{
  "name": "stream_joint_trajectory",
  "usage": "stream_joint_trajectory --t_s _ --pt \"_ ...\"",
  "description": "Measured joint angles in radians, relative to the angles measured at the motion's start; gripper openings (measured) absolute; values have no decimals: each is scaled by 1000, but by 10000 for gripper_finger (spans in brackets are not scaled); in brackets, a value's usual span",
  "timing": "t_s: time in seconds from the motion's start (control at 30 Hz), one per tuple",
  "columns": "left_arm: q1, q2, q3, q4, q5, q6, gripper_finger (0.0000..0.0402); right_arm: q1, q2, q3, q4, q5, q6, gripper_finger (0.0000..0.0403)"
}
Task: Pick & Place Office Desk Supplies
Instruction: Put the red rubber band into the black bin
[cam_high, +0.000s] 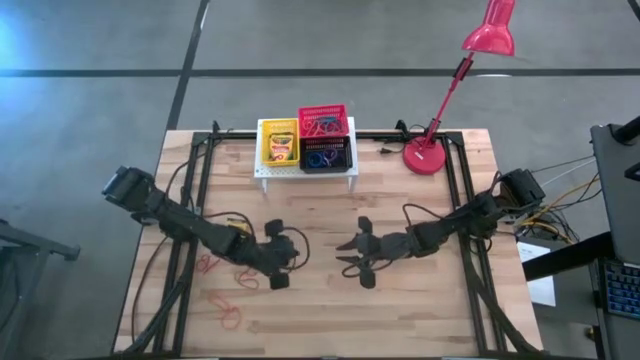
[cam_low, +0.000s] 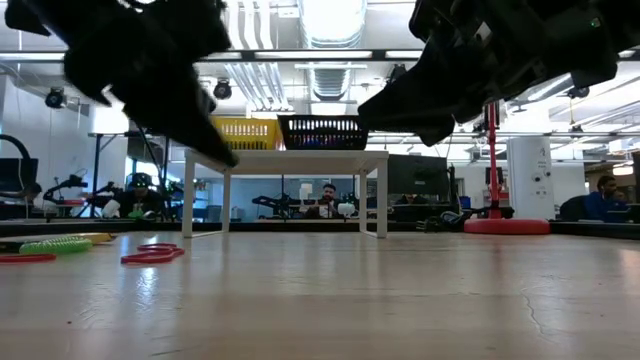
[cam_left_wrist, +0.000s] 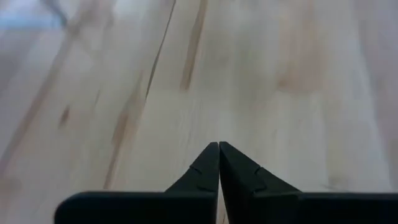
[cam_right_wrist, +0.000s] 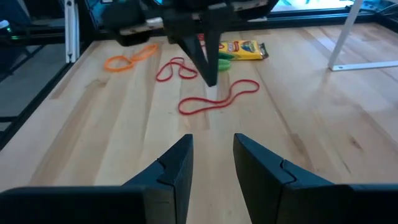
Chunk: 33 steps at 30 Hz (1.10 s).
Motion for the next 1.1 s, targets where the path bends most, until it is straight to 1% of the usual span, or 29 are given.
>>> stream_joint_trajectory --t_s 0.1,0.2,0.33,0.4,0.47,0.53,0.6,0.7,0.93,0.97,1.1 --pt "0 -1 -3 -110 5 -73 43 0 0 0 0 -2 -1 111" --pt "3 -1 -43 -129 15 -156 85 0 0 0 0 -2 -2 111" --pt "15 -1 -109 -105 14 -218 145 0 0 0 0 -2 -2 112" --pt "22 -1 -146 -95 10 -252 168 1 0 0 -1 -2 -3 111" --pt "29 -1 -183 -50 12 -267 183 0 0 0 -1 -2 -3 111" --pt "35 -1 -227 11 18 -269 186 0 0 0 -1 -2 -6 111" --pt "35 -4 -270 101 21 -253 176 0 0 0 -1 -2 -7 111" --pt "35 -6 -332 221 22 -219 142 0 0 0 -1 -2 -7 111" --pt "35 -6 -406 342 25 -173 19 1 0 0 -1 -2 -7 111" --pt "35 -6 -408 351 25 -161 11 1 0 0 -2 -2 -7 111" --pt "36 -2 -405 406 26 -109 7 1 0 0 -1 -2 -7 111"
